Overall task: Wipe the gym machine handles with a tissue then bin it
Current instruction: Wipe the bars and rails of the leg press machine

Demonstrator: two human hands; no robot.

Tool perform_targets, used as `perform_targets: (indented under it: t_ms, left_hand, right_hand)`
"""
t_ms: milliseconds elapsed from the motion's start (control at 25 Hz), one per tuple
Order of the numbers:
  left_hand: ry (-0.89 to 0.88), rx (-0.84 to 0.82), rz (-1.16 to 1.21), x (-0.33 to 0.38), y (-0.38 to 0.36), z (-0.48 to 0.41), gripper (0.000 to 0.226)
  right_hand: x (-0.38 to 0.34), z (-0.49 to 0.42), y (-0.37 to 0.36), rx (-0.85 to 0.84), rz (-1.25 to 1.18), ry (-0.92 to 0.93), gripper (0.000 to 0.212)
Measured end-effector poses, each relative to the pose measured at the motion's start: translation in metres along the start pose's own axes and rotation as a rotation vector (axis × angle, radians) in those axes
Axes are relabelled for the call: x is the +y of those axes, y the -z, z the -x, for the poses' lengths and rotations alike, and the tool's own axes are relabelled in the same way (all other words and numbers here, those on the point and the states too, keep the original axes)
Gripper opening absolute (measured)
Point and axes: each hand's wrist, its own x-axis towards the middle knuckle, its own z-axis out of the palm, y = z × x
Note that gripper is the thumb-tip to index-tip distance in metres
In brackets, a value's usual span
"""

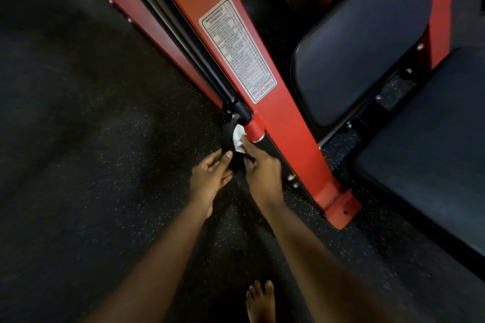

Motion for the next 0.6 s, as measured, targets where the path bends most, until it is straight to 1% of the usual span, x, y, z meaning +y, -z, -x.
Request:
perform_targets:
  t_ms: [80,160,280,360,400,480,600]
  left_hand:
    - [-0.003,0.007,0.014,-0.003,-0.001,0.001,0.039]
    - [0.001,0.017,-0.028,-0.009,-0.003,0.001,0.031]
    - [0.049,0.052,-0.155,-0.021,-0.012,0.002,0.042]
    - [0.054,0.098,-0.175,-0.027,-0.021,0.004,0.037]
    - [0.05,0.128,-0.168,-0.029,-0.024,0.004,0.029]
    - [0.029,0.184,-0.184,-0.031,-0.028,0.005,0.019]
    - [-0.005,0.187,-0.215,-0.035,-0.027,0.004,0.017]
  right_hand:
    - [0.003,0.011,-0.011,-0.023,0.022,-0.033,0.055]
    - [0.023,0.034,-0.014,-0.018,0.081,-0.057,0.059]
    - [0.069,0.062,-0.004,-0.025,0.199,-0.098,0.059]
    - [0.085,0.065,0.004,-0.057,0.246,-0.156,0.057]
    - [0.084,0.061,0.006,-0.06,0.249,-0.16,0.055]
    - [0.069,0.045,0.003,-0.045,0.193,-0.106,0.054]
    - [0.047,0.034,-0.008,-0.005,0.128,-0.04,0.056]
